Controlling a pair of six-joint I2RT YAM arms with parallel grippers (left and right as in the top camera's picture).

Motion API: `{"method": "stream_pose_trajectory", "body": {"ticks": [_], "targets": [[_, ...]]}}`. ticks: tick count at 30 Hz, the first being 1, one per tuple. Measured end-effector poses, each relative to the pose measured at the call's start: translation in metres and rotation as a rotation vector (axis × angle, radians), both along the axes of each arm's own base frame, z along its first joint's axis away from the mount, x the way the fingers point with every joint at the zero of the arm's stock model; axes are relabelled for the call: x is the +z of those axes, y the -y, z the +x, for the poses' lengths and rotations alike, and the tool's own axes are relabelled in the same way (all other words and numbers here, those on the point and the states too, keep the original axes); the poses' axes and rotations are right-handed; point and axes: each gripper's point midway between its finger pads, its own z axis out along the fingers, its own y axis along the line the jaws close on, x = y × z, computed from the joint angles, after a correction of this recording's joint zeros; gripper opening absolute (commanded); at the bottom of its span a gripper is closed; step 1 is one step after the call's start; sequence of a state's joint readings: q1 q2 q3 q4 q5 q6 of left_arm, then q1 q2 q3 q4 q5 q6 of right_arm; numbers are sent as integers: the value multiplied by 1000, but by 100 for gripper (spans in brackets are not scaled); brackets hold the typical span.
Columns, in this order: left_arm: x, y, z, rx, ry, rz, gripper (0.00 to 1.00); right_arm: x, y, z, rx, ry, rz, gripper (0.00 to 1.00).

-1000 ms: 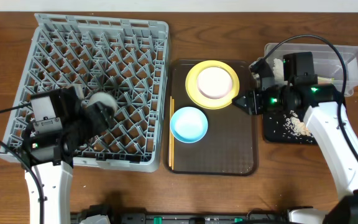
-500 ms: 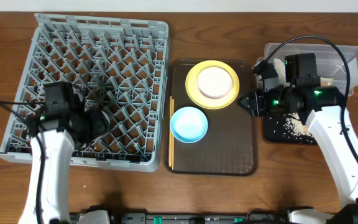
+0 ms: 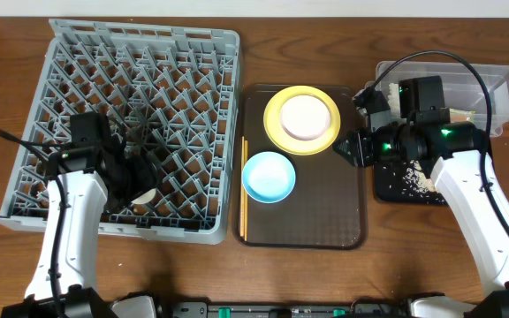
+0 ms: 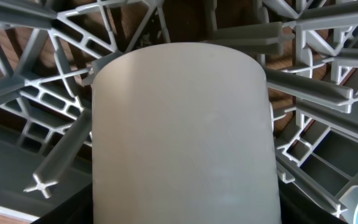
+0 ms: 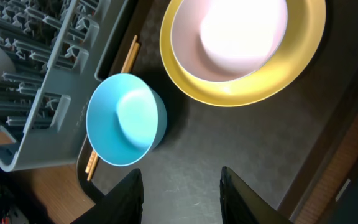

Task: Sort waste into correct bins and load items into the dishwasher
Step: 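Place white cup upside down into dish rack with left gripper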

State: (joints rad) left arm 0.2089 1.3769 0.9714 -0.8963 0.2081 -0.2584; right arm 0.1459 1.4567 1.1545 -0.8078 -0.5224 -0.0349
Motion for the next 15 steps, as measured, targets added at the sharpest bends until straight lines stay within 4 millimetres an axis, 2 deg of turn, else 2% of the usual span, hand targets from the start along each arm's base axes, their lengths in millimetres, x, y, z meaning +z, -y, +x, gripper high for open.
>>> {"method": "stream_pose_trajectory", "body": {"ticks": [6, 10, 15], "targets": [[5, 10, -5, -8, 0, -58, 18, 0, 0, -1, 0, -3, 0, 38], [6, 19, -10, -14, -19, -105, 19, 0, 0, -1, 0, -4, -1, 38], [7, 20, -12, -18, -24, -112, 20, -1, 0, -2, 0, -11, -2, 38]]}}
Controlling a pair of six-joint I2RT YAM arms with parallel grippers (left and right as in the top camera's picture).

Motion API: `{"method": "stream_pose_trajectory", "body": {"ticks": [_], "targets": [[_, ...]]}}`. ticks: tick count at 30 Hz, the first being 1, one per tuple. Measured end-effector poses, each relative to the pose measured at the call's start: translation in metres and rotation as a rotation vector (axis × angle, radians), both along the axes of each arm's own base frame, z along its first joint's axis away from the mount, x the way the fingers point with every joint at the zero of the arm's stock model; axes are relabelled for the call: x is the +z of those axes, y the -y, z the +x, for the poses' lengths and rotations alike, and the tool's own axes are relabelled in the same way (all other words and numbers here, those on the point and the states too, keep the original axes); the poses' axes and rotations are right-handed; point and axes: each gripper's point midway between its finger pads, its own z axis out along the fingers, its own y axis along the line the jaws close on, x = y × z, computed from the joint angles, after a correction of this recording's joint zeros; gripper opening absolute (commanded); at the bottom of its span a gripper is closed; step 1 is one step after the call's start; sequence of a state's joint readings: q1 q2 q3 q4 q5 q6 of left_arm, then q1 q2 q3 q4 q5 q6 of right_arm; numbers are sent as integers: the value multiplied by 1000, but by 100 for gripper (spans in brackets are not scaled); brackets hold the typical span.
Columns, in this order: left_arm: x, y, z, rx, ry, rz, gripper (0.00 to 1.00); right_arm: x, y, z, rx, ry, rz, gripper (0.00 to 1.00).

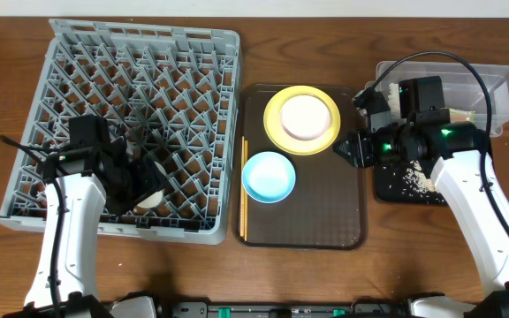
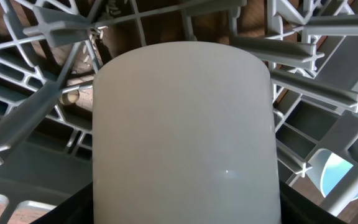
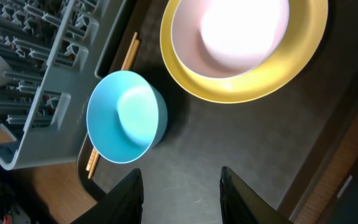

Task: Sort waste into correct bins and load items into the dishwasher
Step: 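Place white cup upside down into dish rack with left gripper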

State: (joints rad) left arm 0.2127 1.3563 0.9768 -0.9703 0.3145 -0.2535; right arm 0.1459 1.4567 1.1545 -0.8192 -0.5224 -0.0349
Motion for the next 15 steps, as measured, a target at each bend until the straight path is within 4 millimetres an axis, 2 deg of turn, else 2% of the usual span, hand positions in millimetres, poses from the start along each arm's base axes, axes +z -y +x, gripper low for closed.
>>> {"method": "stream_pose_trajectory", "body": {"ticks": [1, 4, 10, 15], "targets": [[0, 0, 0, 0, -1, 3, 38, 0, 0, 0, 0, 0, 0, 38], [0, -1, 0, 0, 1, 6, 61, 0, 0, 0, 0, -1, 0, 38], [0, -7, 6, 6, 20, 36, 82, -1, 0, -2, 0, -9, -1, 38], [0, -11, 10, 8, 39, 61, 87, -1, 0, -2, 0, -12, -2, 39]]}}
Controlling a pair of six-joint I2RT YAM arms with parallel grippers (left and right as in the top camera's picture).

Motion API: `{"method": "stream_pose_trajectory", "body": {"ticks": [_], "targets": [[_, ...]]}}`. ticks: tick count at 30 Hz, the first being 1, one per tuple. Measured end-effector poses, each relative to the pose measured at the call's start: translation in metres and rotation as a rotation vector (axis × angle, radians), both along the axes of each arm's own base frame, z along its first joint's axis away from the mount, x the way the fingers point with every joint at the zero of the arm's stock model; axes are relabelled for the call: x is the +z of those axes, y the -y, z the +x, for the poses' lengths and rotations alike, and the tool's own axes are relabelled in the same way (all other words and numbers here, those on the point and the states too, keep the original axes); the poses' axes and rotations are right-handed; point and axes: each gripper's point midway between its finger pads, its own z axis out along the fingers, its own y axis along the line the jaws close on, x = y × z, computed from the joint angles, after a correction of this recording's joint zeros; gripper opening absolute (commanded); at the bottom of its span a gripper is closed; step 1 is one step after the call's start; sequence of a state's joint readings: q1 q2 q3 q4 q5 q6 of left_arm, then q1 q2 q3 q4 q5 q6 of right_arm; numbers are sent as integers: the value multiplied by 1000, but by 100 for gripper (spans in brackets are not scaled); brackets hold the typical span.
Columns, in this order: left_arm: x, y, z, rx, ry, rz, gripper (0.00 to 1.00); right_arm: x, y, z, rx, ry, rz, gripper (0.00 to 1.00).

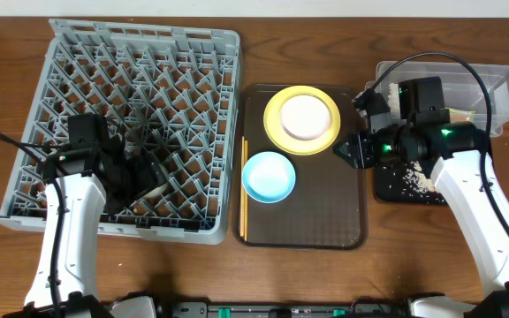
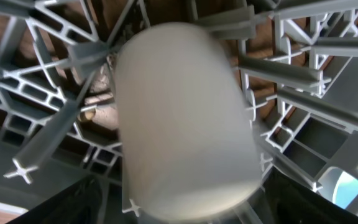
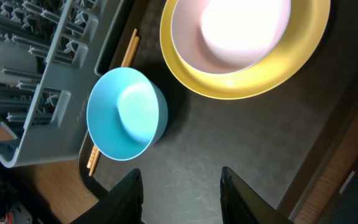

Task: Sort waste into correct bins and load items into the dishwasher
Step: 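Place white cup upside down into dish rack with left gripper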

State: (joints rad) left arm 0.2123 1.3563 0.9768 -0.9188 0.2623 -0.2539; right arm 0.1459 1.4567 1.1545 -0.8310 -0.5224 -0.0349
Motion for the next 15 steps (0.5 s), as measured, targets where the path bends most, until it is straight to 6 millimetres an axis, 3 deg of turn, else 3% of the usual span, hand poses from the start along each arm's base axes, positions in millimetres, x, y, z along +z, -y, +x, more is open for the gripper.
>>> {"method": "stream_pose_trajectory", "body": {"ticks": [15], "targets": [[6, -1, 0, 0, 26, 12, 88, -3, 5, 0, -13, -6, -30, 38]]}}
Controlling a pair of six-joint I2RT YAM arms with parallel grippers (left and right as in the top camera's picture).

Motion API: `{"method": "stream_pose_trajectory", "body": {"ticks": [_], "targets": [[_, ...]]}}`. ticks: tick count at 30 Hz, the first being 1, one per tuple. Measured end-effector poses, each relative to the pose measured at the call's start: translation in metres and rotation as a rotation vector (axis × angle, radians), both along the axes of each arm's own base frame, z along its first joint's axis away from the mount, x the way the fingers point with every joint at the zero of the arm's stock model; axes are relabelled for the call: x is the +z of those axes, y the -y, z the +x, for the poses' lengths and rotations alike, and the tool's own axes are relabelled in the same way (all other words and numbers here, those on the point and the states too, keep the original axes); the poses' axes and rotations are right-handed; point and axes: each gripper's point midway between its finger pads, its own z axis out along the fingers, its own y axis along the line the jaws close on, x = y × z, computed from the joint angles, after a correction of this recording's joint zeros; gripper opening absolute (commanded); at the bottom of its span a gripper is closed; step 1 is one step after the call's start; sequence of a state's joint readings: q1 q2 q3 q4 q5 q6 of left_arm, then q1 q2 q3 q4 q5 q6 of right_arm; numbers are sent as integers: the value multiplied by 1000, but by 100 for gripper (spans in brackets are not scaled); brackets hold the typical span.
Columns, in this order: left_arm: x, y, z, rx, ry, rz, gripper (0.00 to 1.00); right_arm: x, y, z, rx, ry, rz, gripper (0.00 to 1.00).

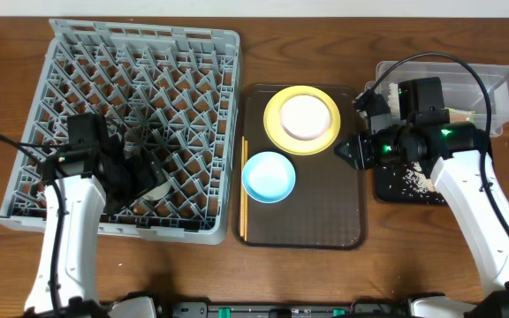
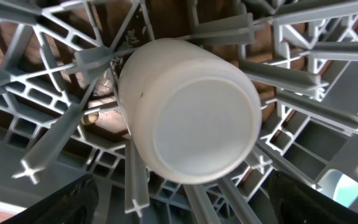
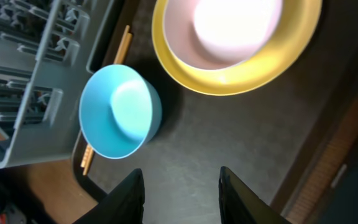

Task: Sort waste into correct bins and load items into the dishwasher
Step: 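Place white cup upside down into dish rack with left gripper, then reach left gripper to light-blue bowl and grasp its rim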

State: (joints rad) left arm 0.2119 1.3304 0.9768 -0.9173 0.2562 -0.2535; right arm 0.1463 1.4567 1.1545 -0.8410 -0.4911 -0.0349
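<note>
A white cup (image 2: 188, 112) sits among the tines of the grey dish rack (image 1: 140, 53), its round end facing the left wrist camera. My left gripper (image 2: 185, 208) hangs open just behind it, one dark finger at each lower corner, touching nothing. In the overhead view the cup (image 1: 155, 192) shows beside my left gripper (image 1: 135, 181) in the rack's front part. A blue bowl (image 3: 120, 112) and a yellow plate (image 3: 241, 68) holding a pink bowl (image 3: 229, 25) lie on the brown tray (image 1: 307, 225). My right gripper (image 3: 182, 199) is open above the tray's right side.
Wooden chopsticks (image 1: 244, 190) lie along the tray's left edge. A black container with white crumbs (image 1: 405, 181) and a clear plastic bin (image 1: 480, 84) stand at the right, under and behind the right arm. The rack's tall tines surround the left gripper.
The cup, blurred and tilted between the left fingers before, now rests still among the tines farther from the camera. The right gripper has shifted slightly over the tray.
The white cup filled the left wrist view, close between the fingers over the rack, at the first two moments. Then it was farther off and blurred, with the fingers spread wide. Now it stands in the rack, free of the gripper. The right arm stayed over the tray.
</note>
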Motion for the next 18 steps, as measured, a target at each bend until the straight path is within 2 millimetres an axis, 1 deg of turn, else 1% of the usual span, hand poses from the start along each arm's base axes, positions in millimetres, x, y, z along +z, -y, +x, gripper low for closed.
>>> {"method": "stream_pose_trajectory", "body": {"ticks": [2, 5, 7, 9, 11, 12, 13, 14, 16, 18], "targets": [[10, 2, 1, -7, 42, 9, 89, -2, 4, 1, -12, 0, -22, 40], [37, 12, 8, -48, 161, 31, 89, -5, 9, 1, -31, -4, -53, 40], [62, 25, 17, -101, 276, 46, 89, -8, 14, 1, -55, -19, -77, 42], [82, 41, 23, -161, 364, 53, 89, -12, 20, -1, -88, -39, -106, 45], [92, 58, 24, -223, 410, 58, 89, -15, 29, -3, -136, -62, -144, 50], [94, 70, 24, -264, 419, 59, 89, -16, 34, -4, -164, -72, -165, 55], [94, 78, 23, -293, 419, 61, 89, -16, 38, -5, -181, -75, -185, 64], [93, 89, 22, -338, 415, 64, 89, -14, 45, -6, -206, -71, -207, 78], [91, 110, 22, -414, 404, 77, 89, -5, 57, -8, -257, -51, -225, 89], [92, 129, 24, -478, 401, 89, 89, 7, 70, -9, -304, -15, -233, 94]]}}
